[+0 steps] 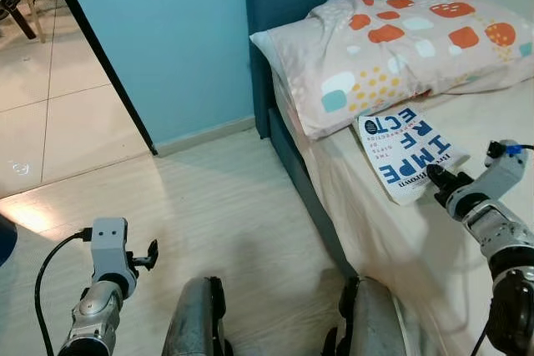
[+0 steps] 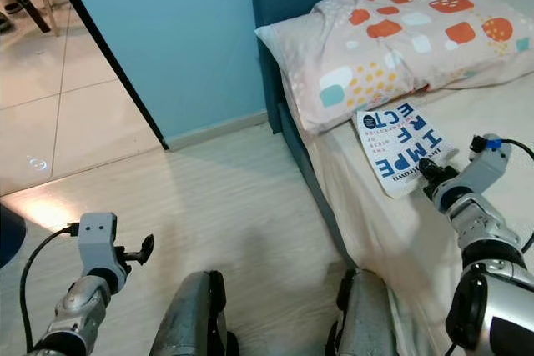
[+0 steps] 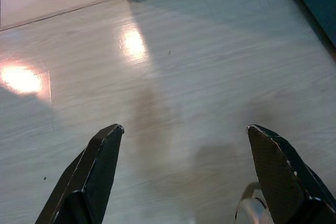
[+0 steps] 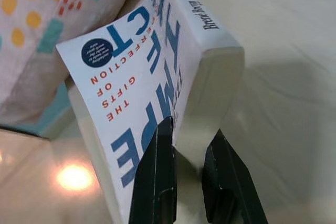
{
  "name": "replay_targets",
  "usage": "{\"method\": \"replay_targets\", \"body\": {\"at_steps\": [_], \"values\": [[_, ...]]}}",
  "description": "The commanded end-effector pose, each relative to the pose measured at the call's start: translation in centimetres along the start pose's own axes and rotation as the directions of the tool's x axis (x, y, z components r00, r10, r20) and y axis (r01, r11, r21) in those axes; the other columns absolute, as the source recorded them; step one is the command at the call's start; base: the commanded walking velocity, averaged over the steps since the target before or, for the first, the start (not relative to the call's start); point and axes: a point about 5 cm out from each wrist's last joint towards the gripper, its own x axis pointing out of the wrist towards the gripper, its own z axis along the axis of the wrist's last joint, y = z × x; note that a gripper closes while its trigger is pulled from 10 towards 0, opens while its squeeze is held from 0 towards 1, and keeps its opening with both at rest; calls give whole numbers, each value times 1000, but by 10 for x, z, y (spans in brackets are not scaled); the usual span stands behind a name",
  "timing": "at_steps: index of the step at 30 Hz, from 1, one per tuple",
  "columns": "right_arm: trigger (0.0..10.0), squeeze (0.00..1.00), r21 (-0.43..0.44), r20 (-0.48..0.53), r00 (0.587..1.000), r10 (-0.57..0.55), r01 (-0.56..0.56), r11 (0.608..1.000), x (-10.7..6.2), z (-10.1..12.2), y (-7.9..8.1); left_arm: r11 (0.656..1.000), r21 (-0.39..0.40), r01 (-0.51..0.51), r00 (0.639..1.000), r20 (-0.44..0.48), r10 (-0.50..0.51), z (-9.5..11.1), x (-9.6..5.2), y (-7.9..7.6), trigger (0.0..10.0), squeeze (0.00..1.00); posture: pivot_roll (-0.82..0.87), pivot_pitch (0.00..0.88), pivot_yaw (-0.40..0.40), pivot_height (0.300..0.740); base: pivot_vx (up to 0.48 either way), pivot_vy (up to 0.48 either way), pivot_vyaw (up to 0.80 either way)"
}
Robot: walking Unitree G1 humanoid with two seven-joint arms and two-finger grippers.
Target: Clean up the room
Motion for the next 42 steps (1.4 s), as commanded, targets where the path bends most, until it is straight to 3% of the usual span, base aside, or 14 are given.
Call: {"method": "replay_targets", "body": {"at_steps": [1, 5, 9, 10, 14, 15, 16, 24, 29, 35, 36, 39, 41, 42], "values": [[10000, 0, -50, -126, 992, 9, -16, 999, -2, -19, -2, 1000, 23, -20, 1000, -21, 20, -5, -5, 12, 10000, 0, 212, 316, 46, 556, 0, 0, 0], [10000, 8, -174, -215, 977, 2, -40, 984, -6, -23, -8, 1000, 21, -19, 1000, -22, 19, -6, -6, 11, 10000, 0, 208, 312, 46, 556, 0, 0, 0], [10000, 67, -226, -200, 977, -70, 23, 974, -12, -11, -21, 1000, 17, -16, 1000, -24, 17, -7, -6, 10, 10000, 0, 208, 312, 46, 556, 0, 0, 0], [10000, 176, -241, -198, 976, -87, 38, 970, -14, -6, -24, 1000, 16, -16, 1000, -25, 16, -8, -6, 9, 10000, 0, 197, 309, 45, 556, 0, 0, 0], [10000, 298, -256, -189, 975, -114, 63, 965, -16, -1, -29, 1000, 14, -15, 1000, -27, 15, -8, -6, 8, 10000, 0, 193, 307, 43, 556, 0, 0, 0], [10000, 800, -263, -179, 975, -132, 82, 961, -17, 2, -31, 1000, 11, -13, 1000, -26, 13, -8, -6, 7, 10000, 0, 189, 306, 43, 556, 0, 0, 0], [10000, 1000, -272, -173, 974, -148, 97, 957, -18, 3, -33, 1000, 10, -12, 1000, -26, 12, -7, -5, 6, 10000, 0, 184, 303, 44, 556, 0, 0, 0], [10000, 1000, -282, -211, 962, -172, 109, 953, -21, -3, -38, 1000, 0, -7, 1000, -22, 7, -5, -2, 1, 10000, 0, 185, 283, 31, 556, 0, 0, 0], [10000, 1000, -262, -261, 936, -234, 165, 951, -33, -7, -54, 1000, -17, -15, 1000, -23, 14, -3, 0, -3, 10000, 0, 166, 245, 15, 556, 0, 0, 0], [10000, 980, -231, -200, 930, -309, 262, 937, -48, 11, -74, 999, -36, -15, 1000, -28, 14, -4, 2, -9, 10000, 0, 138, 202, 3, 556, 0, 0, 0], [10000, 0, -225, -148, 945, -290, 254, 941, -48, 20, -73, 999, -43, -18, 999, -30, 17, -3, 3, -10, 10000, 0, 124, 182, 2, 556, 0, 0, 0], [10000, 0, -177, 22, 993, -118, 120, 977, -41, 43, -56, 997, -58, -53, 998, -35, 51, 0, 6, -9, 10000, 0, 112, 165, -1, 556, 0, 0, 0], [10000, 0, -150, 123, 992, -18, 36, 988, -39, 52, -45, 995, -65, -75, 997, -41, 72, 2, 8, -8, 10000, 0, 101, 146, -5, 556, 0, 0, 0], [10000, 0, -131, 203, 973, 111, -86, 988, -35, 50, -26, 991, -77, -110, 993, -50, 107, 7, 12, -6, 10000, 0, 98, 128, -11, 561, 0, 0, 0]]}}
